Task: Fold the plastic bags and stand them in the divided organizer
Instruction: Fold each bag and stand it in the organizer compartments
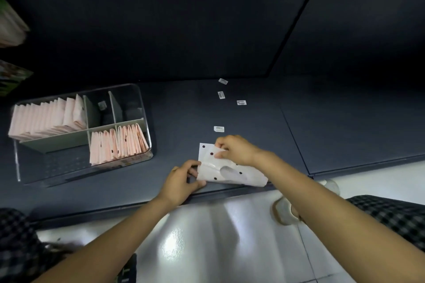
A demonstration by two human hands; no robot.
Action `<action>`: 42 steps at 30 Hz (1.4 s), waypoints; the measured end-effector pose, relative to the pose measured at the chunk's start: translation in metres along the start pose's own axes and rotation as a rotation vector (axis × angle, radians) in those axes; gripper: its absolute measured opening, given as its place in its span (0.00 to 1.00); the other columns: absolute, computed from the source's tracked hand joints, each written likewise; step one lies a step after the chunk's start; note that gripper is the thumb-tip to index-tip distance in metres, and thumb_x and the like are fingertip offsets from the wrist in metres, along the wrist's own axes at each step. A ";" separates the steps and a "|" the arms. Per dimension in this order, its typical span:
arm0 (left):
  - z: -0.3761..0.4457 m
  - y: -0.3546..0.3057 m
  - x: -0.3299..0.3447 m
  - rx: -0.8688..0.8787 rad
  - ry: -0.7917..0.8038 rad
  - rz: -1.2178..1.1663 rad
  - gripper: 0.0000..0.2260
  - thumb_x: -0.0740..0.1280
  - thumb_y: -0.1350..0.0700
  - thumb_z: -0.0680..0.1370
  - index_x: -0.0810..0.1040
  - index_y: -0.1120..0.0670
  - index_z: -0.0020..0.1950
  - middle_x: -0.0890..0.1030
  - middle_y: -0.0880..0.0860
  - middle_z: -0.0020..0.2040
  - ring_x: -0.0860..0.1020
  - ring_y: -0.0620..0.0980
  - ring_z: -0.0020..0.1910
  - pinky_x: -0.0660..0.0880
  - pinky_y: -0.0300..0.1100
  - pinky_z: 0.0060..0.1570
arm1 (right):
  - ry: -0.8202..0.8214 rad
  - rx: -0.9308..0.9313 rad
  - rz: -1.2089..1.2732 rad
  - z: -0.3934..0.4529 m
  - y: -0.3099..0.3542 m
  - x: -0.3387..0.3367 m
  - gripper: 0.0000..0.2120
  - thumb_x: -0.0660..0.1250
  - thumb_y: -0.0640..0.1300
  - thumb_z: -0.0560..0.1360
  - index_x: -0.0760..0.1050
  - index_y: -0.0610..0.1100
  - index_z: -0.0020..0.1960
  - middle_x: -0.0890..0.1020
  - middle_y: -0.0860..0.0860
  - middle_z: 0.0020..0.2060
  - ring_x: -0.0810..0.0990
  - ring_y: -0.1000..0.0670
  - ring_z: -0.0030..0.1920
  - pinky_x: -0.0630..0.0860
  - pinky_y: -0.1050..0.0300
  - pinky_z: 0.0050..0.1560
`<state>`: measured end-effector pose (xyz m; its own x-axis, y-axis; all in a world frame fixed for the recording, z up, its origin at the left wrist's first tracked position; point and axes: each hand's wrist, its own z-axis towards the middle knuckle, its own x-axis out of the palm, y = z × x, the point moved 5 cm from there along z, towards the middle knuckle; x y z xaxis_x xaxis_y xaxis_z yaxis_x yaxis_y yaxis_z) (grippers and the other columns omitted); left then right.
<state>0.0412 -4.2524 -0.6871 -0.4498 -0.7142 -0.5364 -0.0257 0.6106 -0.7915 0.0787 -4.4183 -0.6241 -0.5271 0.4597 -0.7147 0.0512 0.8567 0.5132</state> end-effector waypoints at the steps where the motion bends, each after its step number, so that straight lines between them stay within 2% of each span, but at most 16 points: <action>1: 0.000 0.002 0.000 -0.011 -0.007 -0.023 0.23 0.74 0.54 0.71 0.72 0.49 0.64 0.78 0.44 0.42 0.72 0.48 0.48 0.66 0.35 0.46 | 0.005 0.009 -0.019 0.009 -0.001 -0.001 0.07 0.66 0.45 0.76 0.70 0.49 0.41 0.71 0.56 0.34 0.70 0.49 0.42 0.66 0.58 0.37; 3: -0.001 0.003 0.001 -0.012 -0.017 -0.043 0.25 0.74 0.53 0.71 0.69 0.48 0.66 0.78 0.44 0.42 0.73 0.47 0.48 0.68 0.36 0.47 | 0.011 0.030 -0.069 0.024 -0.003 0.001 0.08 0.66 0.45 0.76 0.71 0.49 0.39 0.72 0.54 0.36 0.71 0.50 0.43 0.69 0.55 0.43; 6: -0.004 0.003 0.004 0.000 -0.021 -0.046 0.28 0.72 0.53 0.73 0.64 0.48 0.69 0.76 0.44 0.44 0.72 0.45 0.49 0.69 0.38 0.50 | -0.003 0.053 -0.106 0.043 -0.004 0.007 0.04 0.66 0.46 0.76 0.75 0.46 0.44 0.75 0.51 0.41 0.72 0.49 0.46 0.70 0.53 0.48; 9: -0.010 0.000 0.002 0.065 -0.082 0.079 0.28 0.70 0.51 0.74 0.63 0.49 0.71 0.73 0.46 0.52 0.70 0.47 0.55 0.71 0.42 0.54 | -0.023 0.100 -0.139 0.054 -0.007 0.013 0.04 0.65 0.48 0.77 0.76 0.48 0.48 0.78 0.49 0.49 0.74 0.47 0.53 0.70 0.52 0.54; 12: -0.019 -0.013 0.000 0.255 -0.161 0.356 0.24 0.70 0.50 0.74 0.69 0.52 0.68 0.72 0.50 0.59 0.70 0.51 0.58 0.70 0.43 0.55 | -0.056 0.136 -0.163 0.060 -0.009 0.018 0.08 0.64 0.49 0.77 0.75 0.46 0.52 0.79 0.47 0.55 0.74 0.45 0.58 0.69 0.51 0.58; 15: -0.029 -0.023 0.008 0.475 -0.087 0.554 0.25 0.74 0.50 0.69 0.75 0.55 0.64 0.77 0.52 0.60 0.76 0.54 0.60 0.74 0.45 0.58 | -0.099 0.163 -0.173 0.062 -0.010 0.020 0.10 0.64 0.50 0.77 0.74 0.47 0.54 0.79 0.47 0.56 0.74 0.45 0.59 0.70 0.51 0.58; 17: -0.034 -0.023 0.015 0.551 -0.042 0.688 0.29 0.76 0.46 0.67 0.77 0.56 0.64 0.77 0.53 0.64 0.76 0.53 0.63 0.73 0.48 0.60 | -0.134 0.155 -0.211 0.061 -0.009 0.020 0.11 0.64 0.49 0.77 0.72 0.47 0.57 0.78 0.48 0.58 0.73 0.45 0.61 0.69 0.51 0.60; 20: -0.036 -0.015 0.023 0.560 0.032 0.850 0.33 0.70 0.40 0.71 0.70 0.57 0.70 0.68 0.53 0.71 0.68 0.52 0.70 0.67 0.51 0.66 | -0.289 0.101 -0.344 0.047 -0.003 0.020 0.16 0.63 0.48 0.77 0.69 0.47 0.64 0.72 0.46 0.64 0.68 0.44 0.64 0.65 0.50 0.61; 22: -0.036 -0.010 0.026 0.550 0.053 0.860 0.34 0.65 0.39 0.74 0.65 0.57 0.73 0.62 0.54 0.74 0.63 0.52 0.72 0.61 0.53 0.69 | -0.408 0.022 -0.381 0.028 0.003 0.028 0.16 0.61 0.47 0.78 0.69 0.46 0.65 0.71 0.46 0.64 0.68 0.44 0.63 0.64 0.51 0.61; 25: -0.032 -0.009 0.028 0.471 0.096 0.958 0.36 0.66 0.36 0.71 0.68 0.57 0.72 0.67 0.55 0.72 0.66 0.52 0.71 0.63 0.52 0.68 | -0.399 -0.168 -0.361 -0.007 0.008 0.060 0.17 0.59 0.45 0.79 0.70 0.42 0.67 0.74 0.45 0.64 0.72 0.43 0.63 0.67 0.51 0.64; 28: -0.028 -0.001 0.037 0.452 0.182 0.920 0.37 0.58 0.38 0.77 0.49 0.57 0.77 0.46 0.57 0.77 0.45 0.56 0.76 0.38 0.56 0.71 | -0.382 -0.290 -0.458 -0.044 -0.002 0.088 0.22 0.66 0.47 0.76 0.72 0.39 0.67 0.76 0.45 0.65 0.76 0.46 0.64 0.72 0.50 0.64; 30: -0.026 0.004 0.038 0.440 0.178 0.942 0.37 0.54 0.38 0.79 0.38 0.54 0.76 0.36 0.55 0.76 0.37 0.54 0.75 0.31 0.54 0.70 | -0.351 -0.293 -0.560 -0.060 -0.016 0.095 0.26 0.72 0.51 0.71 0.74 0.40 0.65 0.77 0.46 0.64 0.76 0.49 0.64 0.74 0.51 0.62; 32: -0.026 0.008 0.036 0.420 0.195 0.966 0.36 0.51 0.36 0.79 0.34 0.52 0.75 0.33 0.55 0.75 0.34 0.53 0.75 0.29 0.51 0.69 | -0.350 -0.308 -0.625 -0.075 -0.031 0.093 0.28 0.73 0.53 0.69 0.75 0.41 0.65 0.76 0.47 0.64 0.76 0.50 0.64 0.74 0.51 0.62; 36: -0.027 0.015 0.017 0.428 0.190 0.999 0.35 0.49 0.36 0.79 0.39 0.52 0.77 0.38 0.53 0.77 0.38 0.52 0.76 0.27 0.51 0.68 | -0.384 -0.353 -0.681 -0.101 -0.065 0.077 0.26 0.75 0.52 0.67 0.78 0.41 0.62 0.78 0.48 0.63 0.77 0.50 0.62 0.75 0.50 0.60; 39: -0.027 0.021 0.005 0.418 0.183 0.993 0.34 0.48 0.35 0.79 0.42 0.51 0.77 0.42 0.51 0.78 0.39 0.51 0.76 0.29 0.50 0.70 | -0.458 -0.340 -0.625 -0.111 -0.077 0.062 0.20 0.77 0.48 0.66 0.82 0.43 0.55 0.82 0.49 0.58 0.81 0.50 0.56 0.77 0.49 0.58; 42: -0.028 0.012 0.003 0.439 0.133 0.917 0.34 0.50 0.34 0.77 0.52 0.51 0.77 0.52 0.50 0.78 0.46 0.52 0.77 0.35 0.52 0.72 | -0.532 -0.264 -0.481 -0.103 -0.065 0.052 0.12 0.79 0.46 0.64 0.84 0.45 0.46 0.84 0.51 0.49 0.84 0.50 0.47 0.80 0.53 0.50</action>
<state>0.0147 -4.2380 -0.6898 -0.2283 0.0245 -0.9733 0.6948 0.7044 -0.1452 -0.0395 -4.4745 -0.6451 0.0431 0.1583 -0.9865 -0.3202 0.9375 0.1364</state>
